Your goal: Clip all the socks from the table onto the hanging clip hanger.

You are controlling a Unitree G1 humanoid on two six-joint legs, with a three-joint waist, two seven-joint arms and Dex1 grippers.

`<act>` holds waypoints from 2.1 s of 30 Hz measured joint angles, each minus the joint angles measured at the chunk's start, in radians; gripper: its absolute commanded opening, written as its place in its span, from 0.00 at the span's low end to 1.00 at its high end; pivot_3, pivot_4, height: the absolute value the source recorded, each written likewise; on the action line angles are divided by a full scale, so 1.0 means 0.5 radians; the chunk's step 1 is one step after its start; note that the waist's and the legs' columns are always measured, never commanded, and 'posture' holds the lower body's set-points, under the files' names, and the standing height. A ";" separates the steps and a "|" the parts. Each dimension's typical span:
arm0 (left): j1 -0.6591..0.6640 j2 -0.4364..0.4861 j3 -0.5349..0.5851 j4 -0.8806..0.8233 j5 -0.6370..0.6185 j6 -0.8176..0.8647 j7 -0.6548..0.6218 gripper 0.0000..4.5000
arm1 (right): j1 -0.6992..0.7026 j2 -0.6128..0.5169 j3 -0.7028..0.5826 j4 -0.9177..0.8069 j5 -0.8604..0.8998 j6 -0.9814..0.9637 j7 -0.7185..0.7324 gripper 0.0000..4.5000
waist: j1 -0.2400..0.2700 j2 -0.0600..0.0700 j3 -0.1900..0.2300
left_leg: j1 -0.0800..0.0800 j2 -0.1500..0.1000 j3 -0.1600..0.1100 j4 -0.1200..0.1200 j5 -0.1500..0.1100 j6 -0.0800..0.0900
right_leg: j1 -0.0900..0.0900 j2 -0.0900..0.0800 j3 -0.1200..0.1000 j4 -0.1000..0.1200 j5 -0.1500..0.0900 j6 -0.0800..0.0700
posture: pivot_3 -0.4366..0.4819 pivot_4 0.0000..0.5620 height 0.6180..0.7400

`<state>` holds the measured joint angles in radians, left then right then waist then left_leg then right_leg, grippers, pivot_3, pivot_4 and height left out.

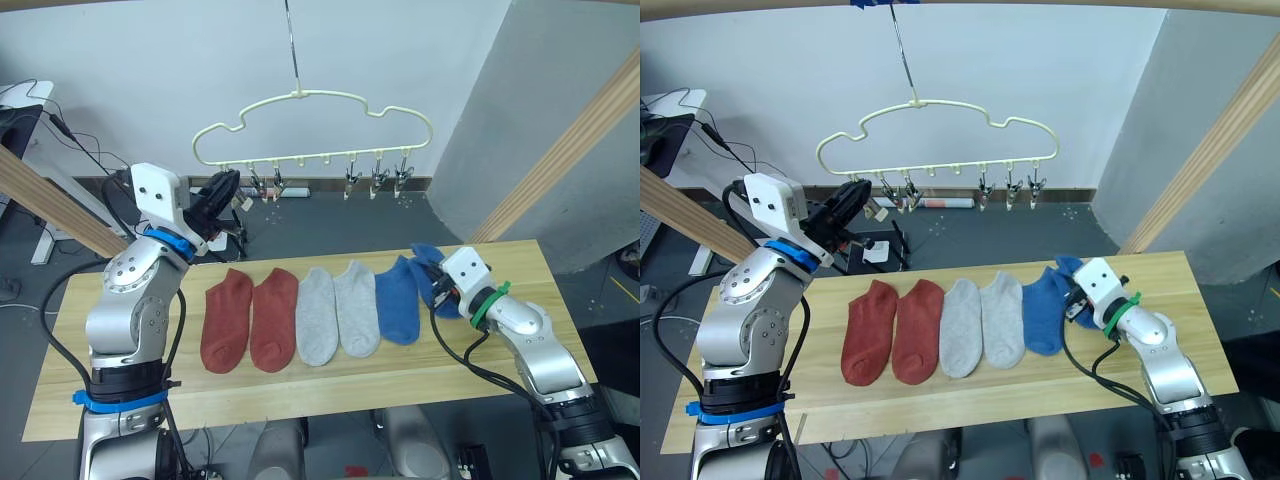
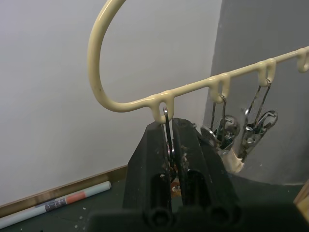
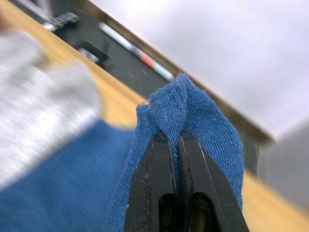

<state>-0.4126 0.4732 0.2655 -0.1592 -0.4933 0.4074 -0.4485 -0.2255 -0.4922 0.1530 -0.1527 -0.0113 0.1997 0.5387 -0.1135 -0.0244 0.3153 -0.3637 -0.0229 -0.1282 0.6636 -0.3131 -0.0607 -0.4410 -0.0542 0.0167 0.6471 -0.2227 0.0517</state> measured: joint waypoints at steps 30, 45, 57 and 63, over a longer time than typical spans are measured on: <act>0.016 -0.015 0.016 -0.169 -0.199 0.276 0.021 0.00 | -0.881 1.065 0.539 0.756 -0.229 -0.189 -0.133 0.00 | 0.016 -0.001 0.000 | -0.006 0.000 -0.003 -0.001 -0.001 -0.002 | -0.008 -0.003 -0.002 -0.002 0.004 -0.004 | 0.34 0.57 0.92; 0.030 -0.034 0.043 -0.184 -0.257 0.320 0.098 0.17 | -0.924 1.179 0.454 0.783 -0.183 -0.228 -0.176 0.00 | 0.016 -0.001 0.000 | -0.006 0.000 -0.002 -0.001 -0.001 -0.002 | -0.008 -0.003 -0.002 -0.001 0.005 -0.006 | 0.34 0.57 0.92; 0.097 0.002 0.052 -0.196 -0.267 0.350 0.089 0.52 | -0.940 1.187 0.451 0.792 -0.171 -0.229 -0.166 0.05 | 0.016 -0.001 0.000 | -0.006 0.000 -0.001 -0.001 -0.001 -0.002 | -0.009 -0.003 -0.001 0.000 0.005 -0.006 | 0.34 0.56 0.92; 0.109 0.008 0.051 -0.208 -0.242 0.339 0.089 0.52 | -0.940 1.196 0.452 0.792 -0.168 -0.186 -0.154 0.46 | 0.016 -0.001 0.000 | -0.006 0.000 -0.001 -0.001 -0.001 -0.002 | -0.009 -0.003 -0.001 0.000 0.006 -0.007 | 0.34 0.56 0.92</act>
<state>-0.3582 0.4774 0.2910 -0.2632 -0.6145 0.5767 -0.4042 -0.6954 0.1057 0.3791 0.2430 -0.0953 0.1065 0.4617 -0.1057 -0.0248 0.3153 -0.3668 -0.0229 -0.1287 0.6631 -0.3134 -0.0616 -0.4455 -0.0559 0.0160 0.6469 -0.2199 0.0483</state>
